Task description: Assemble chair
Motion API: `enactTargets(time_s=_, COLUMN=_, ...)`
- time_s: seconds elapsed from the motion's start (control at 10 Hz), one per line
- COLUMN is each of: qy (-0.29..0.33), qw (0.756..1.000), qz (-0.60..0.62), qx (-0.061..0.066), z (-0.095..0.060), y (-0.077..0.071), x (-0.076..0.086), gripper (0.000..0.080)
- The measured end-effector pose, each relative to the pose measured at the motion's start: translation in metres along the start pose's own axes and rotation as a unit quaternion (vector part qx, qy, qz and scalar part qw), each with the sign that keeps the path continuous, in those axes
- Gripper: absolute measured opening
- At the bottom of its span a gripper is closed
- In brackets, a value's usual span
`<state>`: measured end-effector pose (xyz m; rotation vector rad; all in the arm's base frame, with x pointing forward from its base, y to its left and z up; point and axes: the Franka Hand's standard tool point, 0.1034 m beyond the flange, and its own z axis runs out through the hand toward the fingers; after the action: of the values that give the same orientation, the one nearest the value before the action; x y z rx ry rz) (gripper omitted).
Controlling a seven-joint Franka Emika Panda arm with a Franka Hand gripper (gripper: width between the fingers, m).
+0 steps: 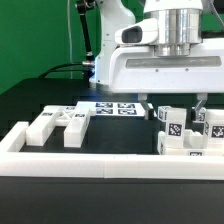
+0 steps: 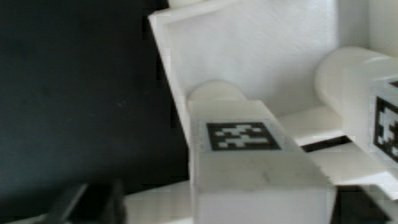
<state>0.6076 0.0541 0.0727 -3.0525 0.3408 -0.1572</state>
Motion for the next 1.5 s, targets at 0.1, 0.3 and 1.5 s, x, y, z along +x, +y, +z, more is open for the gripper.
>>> enactTargets(time_s=0.1, qy=0.000, qw=1.000, qz=0.000, qx=0.000, z=0.0000, y=0.0000, x=0.0000, gripper=0.0389)
enactTargets(time_s=0.3, qy=0.000, qw=1.000, qz=0.003, qx=0.000, z=0.0000, y=0.0000, x=0.0000, gripper=0.0288)
enactTargets(time_s=1.5, qy=-0.002, qw=0.869, qz=0.495, qx=0.005, z=0.0004, y=-0.0027, x=-0.0016, gripper=0.0291)
